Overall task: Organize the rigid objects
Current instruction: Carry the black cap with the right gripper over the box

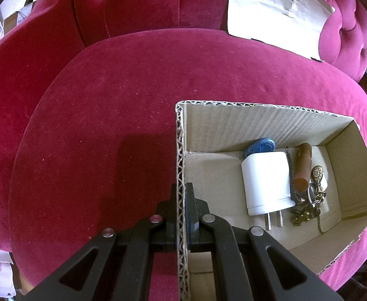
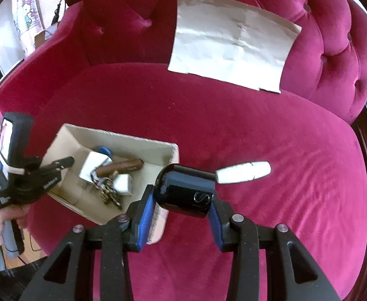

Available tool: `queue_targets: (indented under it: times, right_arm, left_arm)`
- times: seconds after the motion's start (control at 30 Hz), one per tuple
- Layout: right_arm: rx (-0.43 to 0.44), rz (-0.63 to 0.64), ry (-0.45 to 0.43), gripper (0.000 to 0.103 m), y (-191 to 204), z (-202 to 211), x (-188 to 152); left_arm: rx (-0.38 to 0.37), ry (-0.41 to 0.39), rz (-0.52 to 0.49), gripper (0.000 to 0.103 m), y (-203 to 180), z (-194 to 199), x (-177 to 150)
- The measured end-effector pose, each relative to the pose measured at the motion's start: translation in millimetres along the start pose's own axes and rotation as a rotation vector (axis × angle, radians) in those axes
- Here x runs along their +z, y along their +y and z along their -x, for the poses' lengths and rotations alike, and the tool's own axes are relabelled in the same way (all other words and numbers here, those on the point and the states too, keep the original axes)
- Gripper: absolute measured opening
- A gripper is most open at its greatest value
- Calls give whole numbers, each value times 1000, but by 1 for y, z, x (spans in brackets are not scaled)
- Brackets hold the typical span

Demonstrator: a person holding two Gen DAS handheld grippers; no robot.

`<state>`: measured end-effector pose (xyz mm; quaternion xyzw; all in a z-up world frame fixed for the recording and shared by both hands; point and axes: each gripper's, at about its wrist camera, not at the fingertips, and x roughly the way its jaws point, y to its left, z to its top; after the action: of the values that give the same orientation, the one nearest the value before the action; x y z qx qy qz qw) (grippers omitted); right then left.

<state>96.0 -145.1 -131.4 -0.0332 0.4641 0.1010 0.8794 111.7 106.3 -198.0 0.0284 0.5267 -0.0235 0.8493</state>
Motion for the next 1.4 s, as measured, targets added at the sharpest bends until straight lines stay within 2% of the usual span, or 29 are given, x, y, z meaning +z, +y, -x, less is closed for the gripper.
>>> queue_targets:
  times: [0.3, 1.4]
  right_arm:
    - [33, 9, -17, 42, 23, -2, 12]
    - [150, 42, 48, 42, 100, -49, 35]
  left_arm:
    - [-3, 1, 0, 3, 1, 0, 0]
    - [-15, -1, -2, 3, 6, 0, -1]
